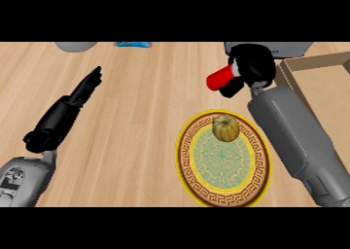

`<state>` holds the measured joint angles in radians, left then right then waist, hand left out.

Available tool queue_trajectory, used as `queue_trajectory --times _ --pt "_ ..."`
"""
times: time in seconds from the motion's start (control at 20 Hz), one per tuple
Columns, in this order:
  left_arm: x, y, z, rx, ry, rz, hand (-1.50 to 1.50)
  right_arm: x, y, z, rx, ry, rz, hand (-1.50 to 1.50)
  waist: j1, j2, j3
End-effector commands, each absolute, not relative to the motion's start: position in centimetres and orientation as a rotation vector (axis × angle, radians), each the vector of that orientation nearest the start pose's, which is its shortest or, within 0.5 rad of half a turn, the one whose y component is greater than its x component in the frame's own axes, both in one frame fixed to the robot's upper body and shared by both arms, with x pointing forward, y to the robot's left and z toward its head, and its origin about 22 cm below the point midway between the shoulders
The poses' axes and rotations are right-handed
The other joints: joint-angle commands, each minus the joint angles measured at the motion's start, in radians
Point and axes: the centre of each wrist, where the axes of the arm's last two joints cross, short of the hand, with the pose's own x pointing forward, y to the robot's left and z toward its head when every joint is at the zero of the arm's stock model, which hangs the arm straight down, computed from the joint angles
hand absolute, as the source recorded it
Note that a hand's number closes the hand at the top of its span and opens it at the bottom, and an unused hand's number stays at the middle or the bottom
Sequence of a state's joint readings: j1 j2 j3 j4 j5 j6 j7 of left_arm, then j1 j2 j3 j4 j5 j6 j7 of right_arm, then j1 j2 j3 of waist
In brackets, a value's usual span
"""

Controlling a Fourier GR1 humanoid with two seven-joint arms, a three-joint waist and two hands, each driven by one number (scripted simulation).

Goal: Pick the can from the plate and place it in the cardboard box

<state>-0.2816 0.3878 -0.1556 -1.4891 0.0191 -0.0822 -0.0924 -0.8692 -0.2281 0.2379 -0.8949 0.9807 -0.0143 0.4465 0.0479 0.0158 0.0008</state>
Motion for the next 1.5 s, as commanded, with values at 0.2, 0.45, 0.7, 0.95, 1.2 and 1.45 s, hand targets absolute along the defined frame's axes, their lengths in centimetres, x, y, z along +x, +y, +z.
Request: queue_trajectory --times 0.2,0.45,0.7,0.95,1.2,1.45 --pt "30.0 26.3 7.5 0.091 -1.748 -0.534 0.0 43.7 -14.6 15.6 -1.339 -1.327 0.833 1.5 -0.032 -0.012 -0.001" --pt "29.3 26.3 7.1 0.1 -1.761 -0.532 0.0 44.6 -19.1 20.1 -1.41 -1.314 0.425 1.5 -0.036 -0.013 0.0" --pt "29.5 26.5 5.3 0.089 -1.756 -0.535 0.0 44.6 -23.0 20.7 -1.49 -1.235 0.28 1.5 -0.045 -0.011 -0.001" --pt "29.6 27.7 5.4 0.102 -1.742 -0.516 0.0 43.6 -28.8 20.6 -1.51 -1.17 0.205 1.5 -0.052 -0.014 -0.001" --pt "29.5 27.8 7.5 0.082 -1.748 -0.548 0.0 43.2 -34.4 21.3 -1.541 -1.028 0.331 1.5 -0.042 -0.014 0.0" --pt "29.6 28.0 5.4 0.095 -1.75 -0.516 0.0 42.2 -38.7 18.5 -1.309 -0.834 0.422 1.5 -0.052 -0.012 -0.001"
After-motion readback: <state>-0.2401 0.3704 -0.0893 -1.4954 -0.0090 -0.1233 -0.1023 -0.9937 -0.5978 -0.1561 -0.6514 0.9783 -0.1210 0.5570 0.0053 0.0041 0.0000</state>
